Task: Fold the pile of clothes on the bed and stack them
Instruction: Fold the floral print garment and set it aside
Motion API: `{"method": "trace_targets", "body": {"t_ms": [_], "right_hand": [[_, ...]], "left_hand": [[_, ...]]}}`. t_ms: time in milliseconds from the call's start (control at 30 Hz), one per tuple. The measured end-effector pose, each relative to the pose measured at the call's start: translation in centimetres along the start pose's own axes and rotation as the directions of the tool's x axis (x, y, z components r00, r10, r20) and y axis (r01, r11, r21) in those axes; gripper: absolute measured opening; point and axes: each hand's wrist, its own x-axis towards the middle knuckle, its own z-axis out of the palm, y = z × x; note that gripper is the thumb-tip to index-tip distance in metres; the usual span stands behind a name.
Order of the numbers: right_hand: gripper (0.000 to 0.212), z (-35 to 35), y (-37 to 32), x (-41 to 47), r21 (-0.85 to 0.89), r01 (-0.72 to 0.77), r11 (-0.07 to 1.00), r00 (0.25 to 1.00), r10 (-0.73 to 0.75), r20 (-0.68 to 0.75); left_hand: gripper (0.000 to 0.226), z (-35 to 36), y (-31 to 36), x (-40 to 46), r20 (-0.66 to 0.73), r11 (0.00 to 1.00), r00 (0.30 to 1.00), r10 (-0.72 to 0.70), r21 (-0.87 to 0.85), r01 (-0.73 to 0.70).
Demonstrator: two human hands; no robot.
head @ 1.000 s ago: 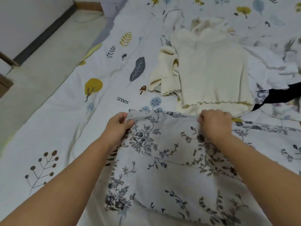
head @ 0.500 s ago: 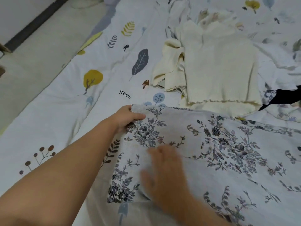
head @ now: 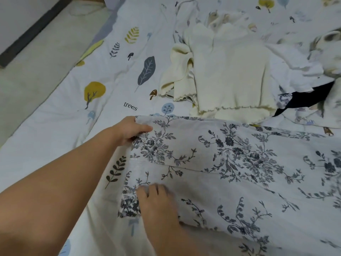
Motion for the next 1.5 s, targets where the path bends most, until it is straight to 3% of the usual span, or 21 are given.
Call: {"method": "trace_targets", "body": {"t_ms": [133,233,333,467,533,633,833,900,1033,1100,1167,1267,1333,1400,1433,1500], "right_hand": [[0.045,-3.1,2.0,-0.3,0.250,0.041,0.967,0.999,-0.038,-0.019],[0.046,-4.8,2.9,-1.4,0.399,0.091,0.913,0.961,0.024,-0.276],[0.040,-7.0,3.9,-3.1,0.594,0.086,0.799,0.910,0.180,-0.374],[0.018,-11.3,6.7,-6.4,0.902,0.085,0.422,0.836,0.463,-0.295],[0.035,-13.2,9.0,-8.3,0.943,0.068,0.325,0.791,0.559,-0.250],[0.048,-14.9,12.8,-11.0,0.966,0.025,0.257,0.704,0.682,-0.200],[0.030,-15.7,19.0,-15.6,0.994,-0.051,0.092,0.494,0.868,-0.055],[0.027,-15.7,20.9,-17.1,0.997,-0.071,0.038,0.440,0.898,-0.003],[0.035,-15.0,24.5,-19.7,0.998,-0.026,-0.048,0.316,0.947,0.054],[0.042,-14.7,26.3,-20.9,0.999,-0.013,-0.034,0.240,0.970,0.037],[0.050,-14.2,28.2,-22.1,0.999,-0.043,-0.016,0.183,0.983,0.024],[0.064,-13.3,30.4,-23.7,0.976,-0.212,-0.047,0.151,0.985,0.080],[0.074,-13.4,31.3,-24.5,0.957,-0.286,-0.050,0.147,0.985,0.096],[0.076,-14.4,32.0,-24.8,0.953,-0.304,-0.008,0.136,0.989,0.051],[0.076,-14.9,32.4,-24.9,0.941,-0.336,0.038,0.130,0.991,0.006],[0.076,-15.8,33.3,-24.8,0.860,-0.494,0.126,0.192,0.981,-0.033]], "left_hand": [[0.010,-0.3,1.2,-1.3,0.015,1.000,1.000,-0.007,-0.021,0.007],[0.009,-0.3,2.9,-2.4,0.074,0.995,0.997,-0.027,-0.096,0.034],[0.011,0.1,5.4,-3.5,0.157,0.983,0.985,-0.065,-0.158,0.090],[0.009,2.9,9.5,-5.5,0.222,0.960,0.974,0.036,-0.278,0.028],[0.014,5.5,11.7,-6.7,0.245,0.948,0.964,0.105,-0.316,-0.023],[0.011,10.3,14.6,-8.9,0.277,0.952,0.943,0.182,-0.288,-0.099],[0.008,21.1,18.0,-12.1,0.241,0.946,0.928,0.284,-0.227,-0.231],[0.025,24.8,18.4,-12.8,0.205,0.940,0.932,0.300,-0.230,-0.252],[0.038,32.5,18.9,-14.6,0.213,0.926,0.906,0.366,-0.178,-0.332],[0.044,36.0,18.6,-14.9,0.250,0.913,0.879,0.406,-0.133,-0.385],[0.060,38.9,17.8,-14.9,0.388,0.897,0.818,0.425,-0.060,-0.437],[0.064,41.4,15.6,-13.9,0.570,0.824,0.736,0.366,0.168,-0.540],[0.043,41.2,14.2,-12.2,0.497,0.699,0.761,0.418,0.359,-0.618],[0.030,39.8,13.0,-9.9,0.317,0.533,0.776,0.545,0.584,-0.612],[0.028,38.7,12.5,-8.8,0.235,0.460,0.773,0.590,0.689,-0.560],[0.031,36.4,11.4,-6.9,0.110,0.367,0.805,0.582,0.848,-0.382]]}}
